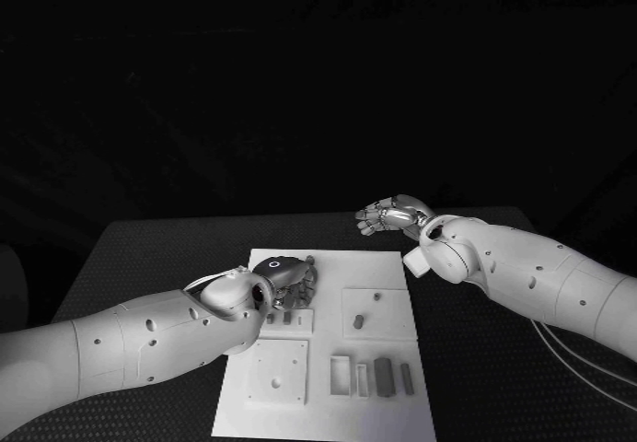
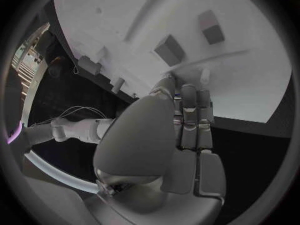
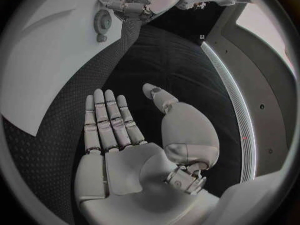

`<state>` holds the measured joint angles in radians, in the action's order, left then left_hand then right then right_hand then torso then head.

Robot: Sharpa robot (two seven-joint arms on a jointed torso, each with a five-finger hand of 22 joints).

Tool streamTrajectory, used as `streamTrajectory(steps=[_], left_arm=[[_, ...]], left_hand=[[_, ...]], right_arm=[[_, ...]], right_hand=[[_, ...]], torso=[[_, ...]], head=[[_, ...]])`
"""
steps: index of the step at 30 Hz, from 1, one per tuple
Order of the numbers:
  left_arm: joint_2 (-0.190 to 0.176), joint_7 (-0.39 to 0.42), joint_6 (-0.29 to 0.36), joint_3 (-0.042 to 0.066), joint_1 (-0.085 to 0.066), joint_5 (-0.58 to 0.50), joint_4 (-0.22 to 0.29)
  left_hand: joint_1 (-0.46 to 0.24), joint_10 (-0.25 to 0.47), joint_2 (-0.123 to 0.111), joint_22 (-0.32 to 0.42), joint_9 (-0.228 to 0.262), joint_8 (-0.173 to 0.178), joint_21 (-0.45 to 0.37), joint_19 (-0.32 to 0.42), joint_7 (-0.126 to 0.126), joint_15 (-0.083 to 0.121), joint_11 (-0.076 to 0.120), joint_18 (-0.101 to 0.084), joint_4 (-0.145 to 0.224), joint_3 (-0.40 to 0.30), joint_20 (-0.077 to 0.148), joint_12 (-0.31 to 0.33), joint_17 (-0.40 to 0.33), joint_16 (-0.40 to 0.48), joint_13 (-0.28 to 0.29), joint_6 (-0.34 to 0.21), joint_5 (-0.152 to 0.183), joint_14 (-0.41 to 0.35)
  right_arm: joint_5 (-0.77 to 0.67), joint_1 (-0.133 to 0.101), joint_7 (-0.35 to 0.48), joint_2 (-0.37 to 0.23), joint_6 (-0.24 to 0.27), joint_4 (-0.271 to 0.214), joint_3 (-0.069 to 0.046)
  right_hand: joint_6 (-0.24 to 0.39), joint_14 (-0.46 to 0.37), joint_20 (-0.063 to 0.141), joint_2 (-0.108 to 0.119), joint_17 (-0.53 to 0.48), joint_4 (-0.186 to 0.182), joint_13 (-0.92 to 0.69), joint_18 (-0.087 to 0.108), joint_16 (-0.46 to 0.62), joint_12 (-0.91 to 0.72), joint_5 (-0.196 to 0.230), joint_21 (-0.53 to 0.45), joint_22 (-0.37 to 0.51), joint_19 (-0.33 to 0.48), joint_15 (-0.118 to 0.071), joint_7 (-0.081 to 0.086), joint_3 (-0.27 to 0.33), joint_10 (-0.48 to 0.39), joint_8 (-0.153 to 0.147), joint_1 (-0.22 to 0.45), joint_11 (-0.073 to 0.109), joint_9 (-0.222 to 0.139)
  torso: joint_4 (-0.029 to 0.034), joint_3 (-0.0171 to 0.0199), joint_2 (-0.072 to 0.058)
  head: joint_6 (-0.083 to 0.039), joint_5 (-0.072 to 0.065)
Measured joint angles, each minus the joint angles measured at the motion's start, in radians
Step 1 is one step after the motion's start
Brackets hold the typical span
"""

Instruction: Assemble the parts on the task board

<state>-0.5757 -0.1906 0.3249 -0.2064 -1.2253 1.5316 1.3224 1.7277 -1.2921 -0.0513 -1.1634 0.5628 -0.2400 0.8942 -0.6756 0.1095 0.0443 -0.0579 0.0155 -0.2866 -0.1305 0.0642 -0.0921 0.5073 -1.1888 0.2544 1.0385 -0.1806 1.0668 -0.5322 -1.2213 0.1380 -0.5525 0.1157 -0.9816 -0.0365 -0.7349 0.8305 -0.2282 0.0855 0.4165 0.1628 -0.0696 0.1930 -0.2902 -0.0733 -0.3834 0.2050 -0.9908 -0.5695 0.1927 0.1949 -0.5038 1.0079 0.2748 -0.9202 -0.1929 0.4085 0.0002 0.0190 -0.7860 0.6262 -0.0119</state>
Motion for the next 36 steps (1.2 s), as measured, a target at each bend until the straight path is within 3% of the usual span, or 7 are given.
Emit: streamTrajectory(steps=[11, 13, 20, 36], left_arm=[[-0.03, 0.001, 0.006, 0.07, 0.001, -0.064, 0.025], [-0.041, 0.001, 0.004, 0.076, 0.0, -0.073, 0.034], [-0.074, -0.002, -0.023, 0.079, -0.012, -0.101, 0.038], [-0.139, -0.009, -0.053, 0.077, -0.011, -0.115, 0.064]], left_hand=[[0.0, 0.0, 0.0, -0.001, 0.001, -0.002, 0.0, 0.0, 0.002, -0.002, 0.0, 0.0, 0.0, 0.0, 0.0, 0.0, -0.001, 0.0, -0.001, 0.002, 0.004, 0.002], [0.0, 0.0, 0.0, -0.001, 0.001, -0.003, 0.0, 0.0, 0.002, 0.0, 0.0, 0.0, -0.001, -0.001, 0.0, 0.0, -0.001, 0.0, -0.001, 0.002, 0.003, 0.0], [0.001, -0.004, -0.002, -0.008, 0.001, -0.003, 0.0, -0.013, 0.002, 0.006, 0.004, 0.0, 0.0, -0.006, 0.002, 0.004, -0.001, -0.012, -0.002, 0.002, 0.0, 0.005], [0.001, -0.003, -0.002, -0.012, 0.003, -0.003, 0.004, -0.013, -0.001, 0.008, 0.004, 0.0, 0.003, -0.009, 0.002, 0.005, -0.001, -0.016, -0.001, 0.005, 0.0, 0.007]], right_arm=[[0.0, 0.0, 0.0, -0.003, 0.0, 0.001, 0.0], [0.0, 0.0, 0.0, -0.004, 0.0, 0.001, 0.0], [0.0, 0.0, 0.0, -0.006, 0.0, 0.001, 0.0], [0.0, 0.0, 0.0, -0.009, 0.0, 0.0, 0.0]], right_hand=[[0.0, 0.0, 0.0, 0.0, -0.001, 0.0, 0.0, 0.0, 0.0, 0.0, 0.0, -0.004, 0.0, 0.0, 0.0, 0.0, 0.0, 0.0, 0.004, 0.0, 0.0, 0.0], [0.0, 0.0, 0.0, 0.0, -0.001, 0.0, 0.0, 0.0, 0.0, 0.0, 0.0, -0.004, 0.0, 0.0, 0.0, 0.0, 0.0, 0.0, 0.004, 0.0, 0.0, -0.001], [0.0, 0.0, 0.0, 0.0, -0.001, 0.0, 0.0, 0.0, 0.0, 0.0, 0.0, -0.004, -0.001, 0.0, 0.0, 0.0, 0.0, 0.0, 0.004, 0.0, 0.0, -0.001], [0.0, 0.0, 0.0, 0.0, -0.002, 0.0, 0.0, 0.0, 0.0, 0.0, 0.0, -0.004, -0.002, 0.0, 0.0, 0.0, 0.0, 0.0, 0.004, 0.0, 0.0, -0.001]], torso=[[0.0007, -0.0001, 0.001], [0.0013, -0.0003, 0.001], [0.0026, -0.0003, 0.001], [0.0046, -0.0012, 0.001]], head=[[-0.008, 0.004], [-0.009, 0.005], [-0.012, 0.009], [-0.012, 0.014]])
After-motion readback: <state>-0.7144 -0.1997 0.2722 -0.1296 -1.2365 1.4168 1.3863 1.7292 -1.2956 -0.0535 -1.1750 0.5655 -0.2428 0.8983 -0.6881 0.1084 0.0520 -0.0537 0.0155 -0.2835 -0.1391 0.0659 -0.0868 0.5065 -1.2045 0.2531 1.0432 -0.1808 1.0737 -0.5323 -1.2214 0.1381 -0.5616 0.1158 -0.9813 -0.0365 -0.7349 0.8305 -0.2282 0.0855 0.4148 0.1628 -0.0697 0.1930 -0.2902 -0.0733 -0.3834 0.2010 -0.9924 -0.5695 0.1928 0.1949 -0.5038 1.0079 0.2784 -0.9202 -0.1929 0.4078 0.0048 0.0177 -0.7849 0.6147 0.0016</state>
